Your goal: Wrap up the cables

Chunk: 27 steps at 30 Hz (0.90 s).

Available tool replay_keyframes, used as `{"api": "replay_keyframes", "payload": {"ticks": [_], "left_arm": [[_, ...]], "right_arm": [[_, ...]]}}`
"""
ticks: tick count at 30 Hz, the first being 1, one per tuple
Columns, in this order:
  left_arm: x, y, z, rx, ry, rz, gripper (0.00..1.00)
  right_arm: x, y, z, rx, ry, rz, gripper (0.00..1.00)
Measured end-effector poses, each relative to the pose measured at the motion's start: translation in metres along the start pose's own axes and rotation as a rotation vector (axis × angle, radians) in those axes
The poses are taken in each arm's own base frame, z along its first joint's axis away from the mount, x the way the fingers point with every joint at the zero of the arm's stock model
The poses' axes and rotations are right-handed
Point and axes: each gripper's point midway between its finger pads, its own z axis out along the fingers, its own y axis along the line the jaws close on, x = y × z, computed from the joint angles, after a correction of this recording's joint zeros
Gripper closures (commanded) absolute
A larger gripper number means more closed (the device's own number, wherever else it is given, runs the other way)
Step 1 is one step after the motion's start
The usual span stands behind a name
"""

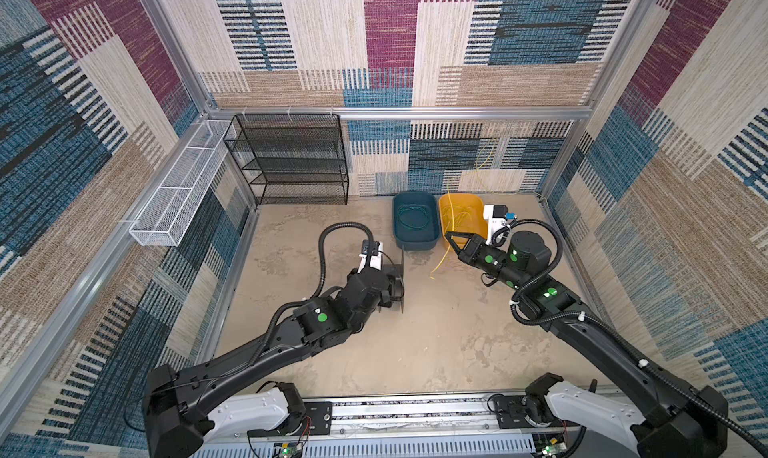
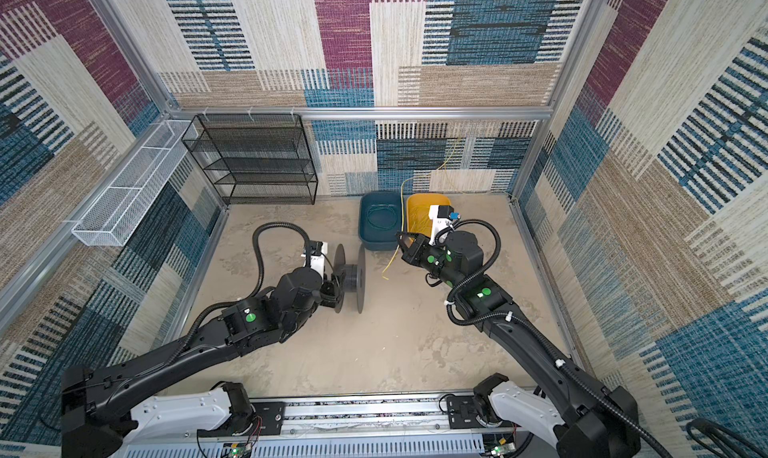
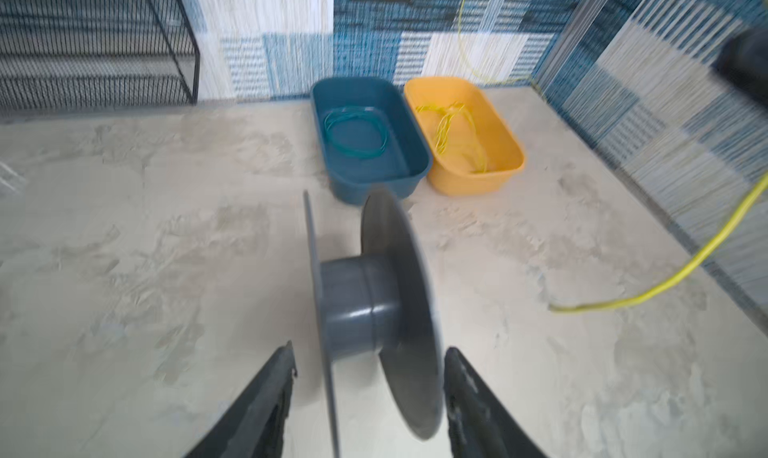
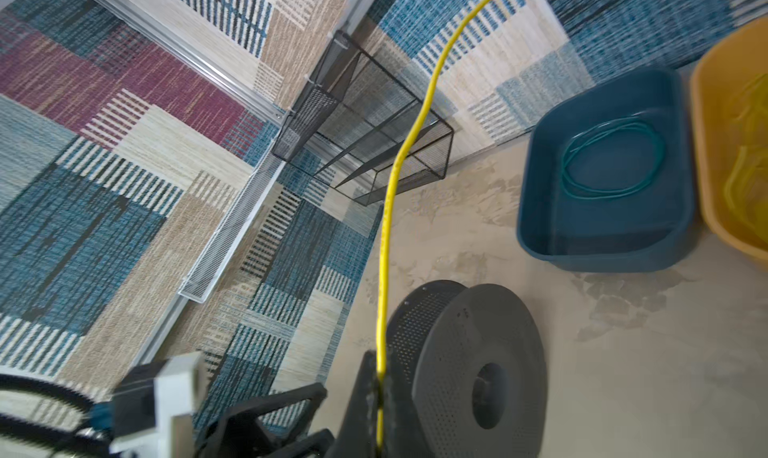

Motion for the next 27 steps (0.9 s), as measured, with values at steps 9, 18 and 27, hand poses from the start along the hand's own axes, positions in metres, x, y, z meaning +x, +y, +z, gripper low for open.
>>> {"api": "replay_keyframes", "payload": {"ticks": [9, 18, 27], "left_arm": [[0.076, -0.002, 0.015, 0.131, 0.124, 0.032, 0.37], [0.092, -0.009, 0.025, 0.196, 0.102, 0.046, 0.35], [0.088, -0.012, 0.021, 0.24, 0.051, 0.075, 0.37]], "right_arm": [[0.032, 0.027, 0.053, -0.139, 0.135, 0.064, 1.0], [0.049, 0.021, 0.081, -0.153, 0.19, 0.104, 1.0], [0.049, 0.032, 0.081, -0.193, 0.195, 0.11, 1.0]]}}
